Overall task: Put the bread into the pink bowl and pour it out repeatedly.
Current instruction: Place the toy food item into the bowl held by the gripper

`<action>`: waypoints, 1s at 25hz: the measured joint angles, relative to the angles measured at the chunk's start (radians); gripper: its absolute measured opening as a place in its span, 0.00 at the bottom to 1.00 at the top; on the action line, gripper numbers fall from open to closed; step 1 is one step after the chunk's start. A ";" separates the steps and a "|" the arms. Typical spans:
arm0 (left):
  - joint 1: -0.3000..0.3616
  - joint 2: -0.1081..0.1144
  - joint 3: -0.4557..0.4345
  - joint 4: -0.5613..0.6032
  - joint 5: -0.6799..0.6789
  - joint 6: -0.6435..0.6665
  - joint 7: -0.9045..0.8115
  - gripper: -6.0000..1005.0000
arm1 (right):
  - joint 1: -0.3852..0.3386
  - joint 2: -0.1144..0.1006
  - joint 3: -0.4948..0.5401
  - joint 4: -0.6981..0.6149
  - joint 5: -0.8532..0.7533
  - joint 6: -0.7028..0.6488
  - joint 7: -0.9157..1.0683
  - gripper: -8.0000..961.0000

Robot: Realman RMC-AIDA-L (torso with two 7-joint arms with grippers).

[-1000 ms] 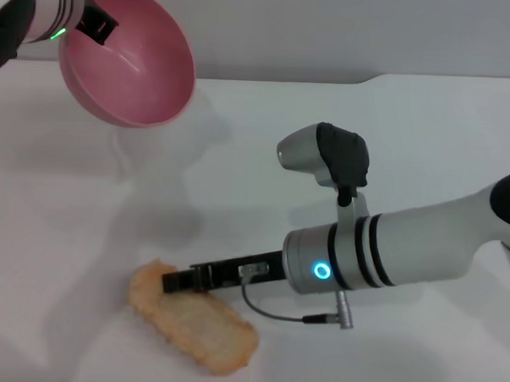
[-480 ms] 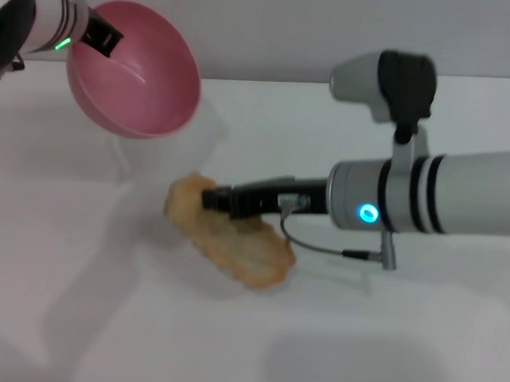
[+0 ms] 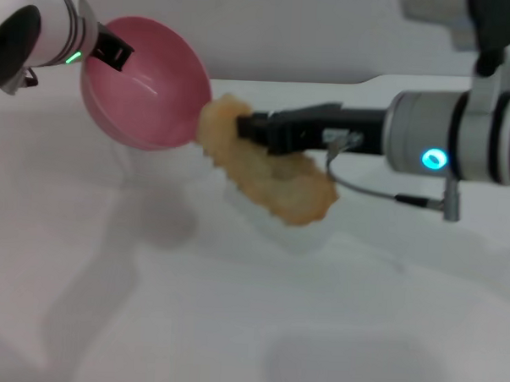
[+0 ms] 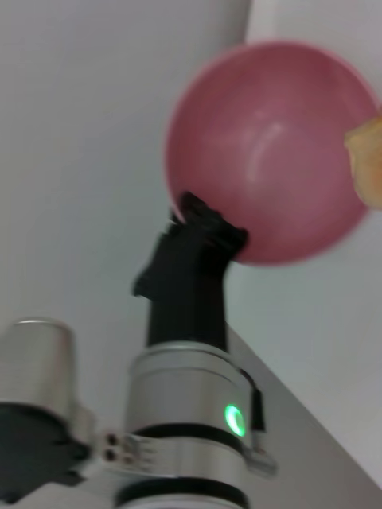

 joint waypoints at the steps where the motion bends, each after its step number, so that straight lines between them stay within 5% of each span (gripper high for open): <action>1: 0.000 0.000 0.006 0.000 -0.010 0.002 -0.001 0.05 | -0.005 0.000 0.013 -0.022 -0.019 0.010 0.007 0.13; 11: -0.006 -0.003 0.094 -0.015 -0.138 0.028 -0.023 0.05 | -0.020 -0.001 0.152 -0.197 -0.121 0.072 0.010 0.12; 25: -0.013 -0.005 0.139 -0.003 -0.229 0.049 -0.027 0.05 | -0.017 0.001 0.158 -0.143 -0.135 0.049 -0.018 0.12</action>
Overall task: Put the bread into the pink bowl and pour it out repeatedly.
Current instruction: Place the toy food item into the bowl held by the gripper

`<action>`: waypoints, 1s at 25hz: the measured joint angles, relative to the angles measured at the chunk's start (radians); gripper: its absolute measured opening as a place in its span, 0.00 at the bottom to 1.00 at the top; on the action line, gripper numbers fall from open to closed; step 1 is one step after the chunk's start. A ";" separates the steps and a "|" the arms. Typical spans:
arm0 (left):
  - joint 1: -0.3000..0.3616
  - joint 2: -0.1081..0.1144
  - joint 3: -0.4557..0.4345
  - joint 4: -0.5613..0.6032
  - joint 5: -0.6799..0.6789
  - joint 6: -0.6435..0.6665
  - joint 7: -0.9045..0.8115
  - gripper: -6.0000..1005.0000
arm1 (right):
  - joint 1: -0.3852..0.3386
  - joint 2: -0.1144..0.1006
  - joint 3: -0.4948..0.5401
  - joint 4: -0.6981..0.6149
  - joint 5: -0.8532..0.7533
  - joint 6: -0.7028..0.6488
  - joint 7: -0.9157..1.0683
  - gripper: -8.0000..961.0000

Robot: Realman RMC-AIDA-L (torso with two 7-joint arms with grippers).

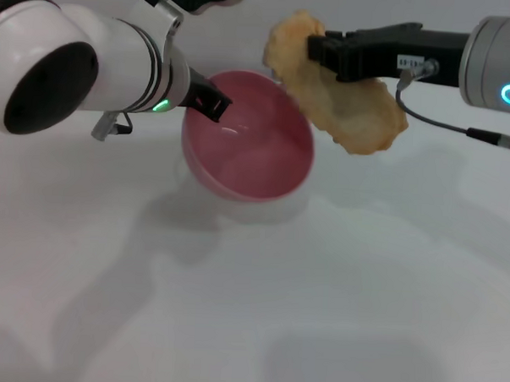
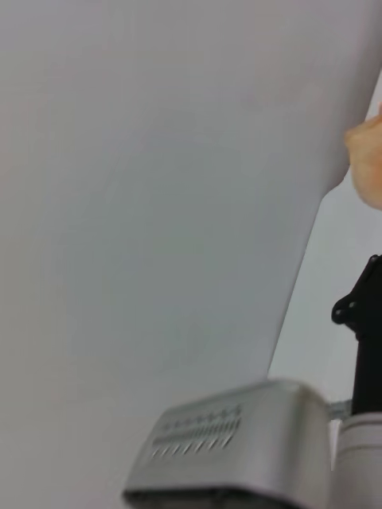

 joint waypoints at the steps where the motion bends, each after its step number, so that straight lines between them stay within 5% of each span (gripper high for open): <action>1: 0.000 0.000 0.000 0.000 0.000 0.000 0.000 0.05 | 0.000 0.000 -0.001 0.012 0.002 -0.006 -0.003 0.12; 25: -0.003 0.002 0.022 0.029 -0.133 0.034 0.011 0.05 | 0.006 -0.001 -0.043 0.114 0.045 -0.050 -0.085 0.14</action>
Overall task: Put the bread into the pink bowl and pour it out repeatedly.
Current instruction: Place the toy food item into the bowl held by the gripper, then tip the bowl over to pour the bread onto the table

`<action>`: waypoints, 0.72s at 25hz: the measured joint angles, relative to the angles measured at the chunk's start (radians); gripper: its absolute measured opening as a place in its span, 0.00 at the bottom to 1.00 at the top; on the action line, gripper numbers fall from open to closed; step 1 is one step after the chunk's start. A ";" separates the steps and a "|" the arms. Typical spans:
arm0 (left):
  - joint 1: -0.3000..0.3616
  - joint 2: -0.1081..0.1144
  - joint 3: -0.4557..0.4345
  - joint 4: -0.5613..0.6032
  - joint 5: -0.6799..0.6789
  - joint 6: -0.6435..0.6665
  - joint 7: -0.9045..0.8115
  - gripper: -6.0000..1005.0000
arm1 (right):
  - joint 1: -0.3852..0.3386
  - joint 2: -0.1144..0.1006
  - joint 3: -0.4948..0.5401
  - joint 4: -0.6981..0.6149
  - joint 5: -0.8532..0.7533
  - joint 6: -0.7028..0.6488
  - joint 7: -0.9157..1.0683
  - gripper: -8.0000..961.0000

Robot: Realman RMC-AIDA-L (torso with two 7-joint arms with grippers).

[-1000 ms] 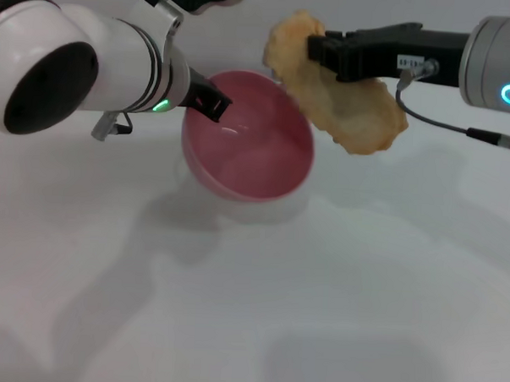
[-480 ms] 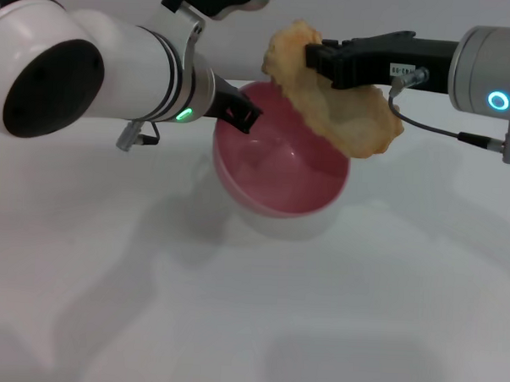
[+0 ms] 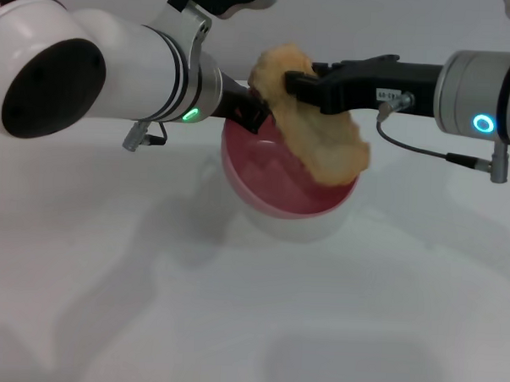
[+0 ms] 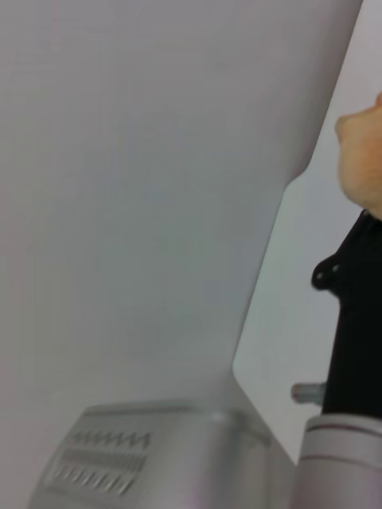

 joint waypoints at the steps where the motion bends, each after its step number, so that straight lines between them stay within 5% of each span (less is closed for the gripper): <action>1: 0.000 0.000 0.000 0.000 0.000 0.000 0.000 0.05 | -0.005 0.000 0.000 0.002 0.000 -0.006 -0.008 0.18; 6: 0.000 0.000 0.005 0.001 -0.001 0.007 0.000 0.05 | -0.045 0.001 -0.006 0.013 -0.001 -0.083 -0.068 0.38; 9: 0.001 0.000 0.008 0.000 -0.001 0.008 0.000 0.05 | -0.055 0.001 -0.006 0.037 0.000 -0.124 -0.094 0.60; 13: 0.002 -0.002 0.013 -0.008 -0.001 0.018 0.000 0.05 | -0.066 0.001 -0.017 0.054 -0.005 -0.206 -0.172 0.66; 18: 0.012 -0.001 0.032 -0.012 -0.005 0.030 0.000 0.05 | -0.171 0.008 -0.060 0.059 -0.012 -0.589 -0.399 0.68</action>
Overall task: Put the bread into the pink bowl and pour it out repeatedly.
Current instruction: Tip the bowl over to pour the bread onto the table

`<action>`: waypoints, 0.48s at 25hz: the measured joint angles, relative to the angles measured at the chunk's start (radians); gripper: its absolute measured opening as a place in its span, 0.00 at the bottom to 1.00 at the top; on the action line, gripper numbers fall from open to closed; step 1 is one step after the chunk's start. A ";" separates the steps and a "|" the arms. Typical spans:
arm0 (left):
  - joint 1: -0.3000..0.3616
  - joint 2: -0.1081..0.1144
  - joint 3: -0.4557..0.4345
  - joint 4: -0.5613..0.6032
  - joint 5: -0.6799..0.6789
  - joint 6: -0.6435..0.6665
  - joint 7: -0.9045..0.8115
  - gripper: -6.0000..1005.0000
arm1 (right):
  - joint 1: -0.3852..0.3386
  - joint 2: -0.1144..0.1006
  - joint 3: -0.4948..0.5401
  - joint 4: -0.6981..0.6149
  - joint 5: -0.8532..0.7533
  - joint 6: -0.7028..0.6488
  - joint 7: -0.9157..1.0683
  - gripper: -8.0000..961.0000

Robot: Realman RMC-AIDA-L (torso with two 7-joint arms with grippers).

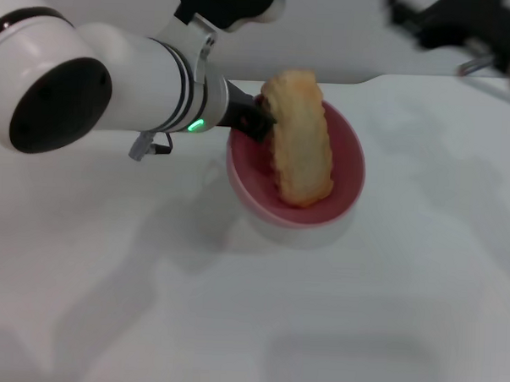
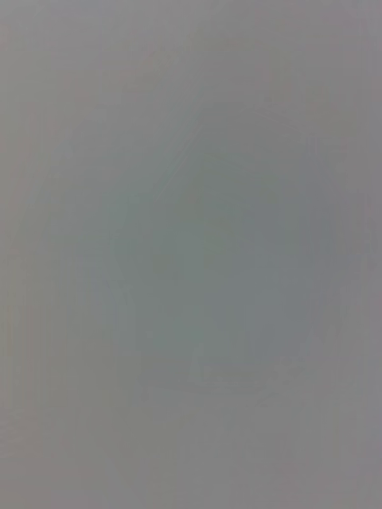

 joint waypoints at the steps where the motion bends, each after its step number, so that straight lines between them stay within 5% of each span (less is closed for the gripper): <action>1: 0.000 0.000 0.000 0.000 0.000 0.000 0.000 0.05 | -0.025 0.002 -0.011 0.006 0.000 -0.098 -0.052 0.68; 5: 0.002 0.000 0.020 0.000 -0.001 -0.005 0.000 0.05 | -0.123 0.004 -0.110 0.090 -0.013 -0.559 -0.275 0.68; 12: 0.000 -0.001 0.054 -0.003 0.012 0.001 0.013 0.05 | -0.196 0.005 -0.216 0.209 -0.030 -0.838 -0.218 0.68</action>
